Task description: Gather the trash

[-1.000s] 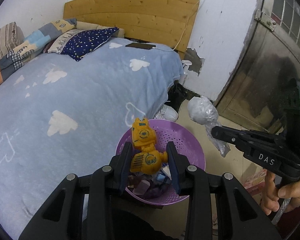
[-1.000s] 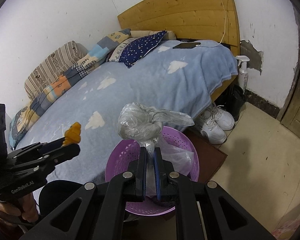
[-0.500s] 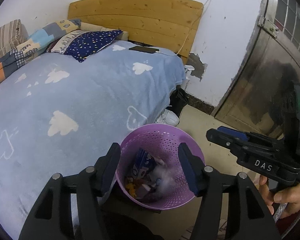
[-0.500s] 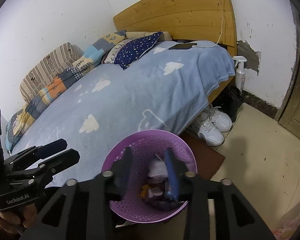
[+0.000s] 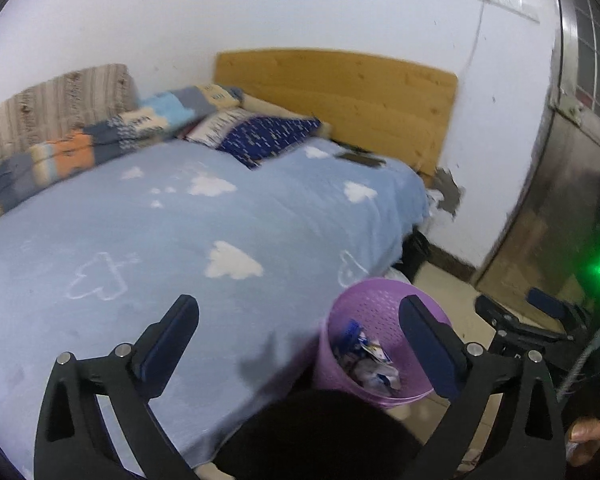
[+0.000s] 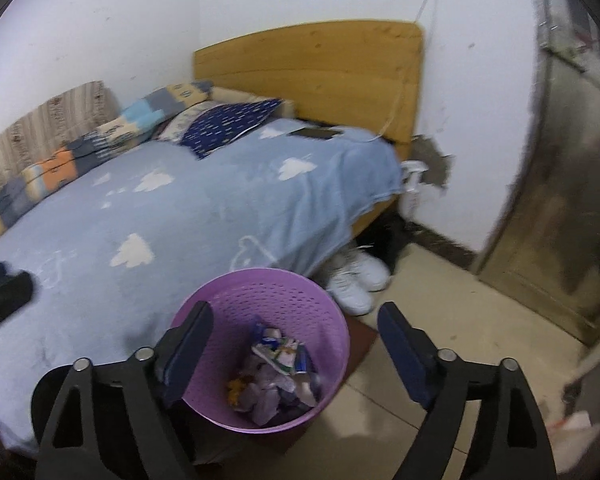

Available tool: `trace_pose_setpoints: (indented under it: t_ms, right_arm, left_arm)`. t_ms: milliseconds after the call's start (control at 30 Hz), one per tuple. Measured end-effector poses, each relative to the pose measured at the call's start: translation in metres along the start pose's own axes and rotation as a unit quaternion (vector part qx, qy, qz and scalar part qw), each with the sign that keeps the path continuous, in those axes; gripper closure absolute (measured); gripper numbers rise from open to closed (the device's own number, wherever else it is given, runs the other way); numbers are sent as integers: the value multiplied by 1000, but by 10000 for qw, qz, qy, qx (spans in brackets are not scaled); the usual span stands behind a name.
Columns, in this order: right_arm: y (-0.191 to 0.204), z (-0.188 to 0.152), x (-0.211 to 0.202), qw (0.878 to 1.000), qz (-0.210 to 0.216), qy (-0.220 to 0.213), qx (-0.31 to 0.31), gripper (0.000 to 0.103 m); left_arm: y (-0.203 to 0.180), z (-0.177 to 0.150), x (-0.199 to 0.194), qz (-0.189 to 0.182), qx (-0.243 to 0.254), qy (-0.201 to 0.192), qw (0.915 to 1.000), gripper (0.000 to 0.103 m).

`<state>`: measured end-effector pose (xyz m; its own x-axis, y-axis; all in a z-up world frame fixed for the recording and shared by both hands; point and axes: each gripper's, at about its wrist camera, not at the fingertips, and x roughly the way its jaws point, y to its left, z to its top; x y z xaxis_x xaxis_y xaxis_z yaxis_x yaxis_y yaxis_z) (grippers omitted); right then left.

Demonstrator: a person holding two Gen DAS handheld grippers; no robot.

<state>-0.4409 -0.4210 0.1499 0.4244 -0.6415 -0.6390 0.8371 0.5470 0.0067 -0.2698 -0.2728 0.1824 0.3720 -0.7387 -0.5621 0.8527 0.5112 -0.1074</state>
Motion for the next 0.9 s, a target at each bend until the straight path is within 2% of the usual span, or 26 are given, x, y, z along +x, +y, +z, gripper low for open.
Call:
trace_pose_setpoints:
  t_ms: [100,133,267,433,600,767,900]
  right_arm:
    - [10,-7,-17,9983,-561,-153,-7,6]
    - [12,-9,-23,9981,-581,-207,-35,6]
    - [15,-20,-37,9989,-425,-114,186,6]
    - [20,-30,-42,9988,-374,116,304,6]
    - [26,-30,-50,9988,-398,-20,293,6]
    - [28,-31,-53,9988,-385,-34,289,6]
    - [28,-31,-53,9989,-380,-10,283,6]
  left_arm:
    - [11,-9,-23,269,28,-158,9995,0]
    - [14,-12,-29,401,45,-182,9990,0]
    - [21,-26,-49,882,121,-244,9957,0]
    - [29,-35,-63,985,15,-328,9946,0]
    - [38,-37,-66,1111,-46,-258,9935,0]
    - [28,-41,-73,1464,276,-499,9876,0]
    - [21,-42,-71,1623,462,-488,9845,0]
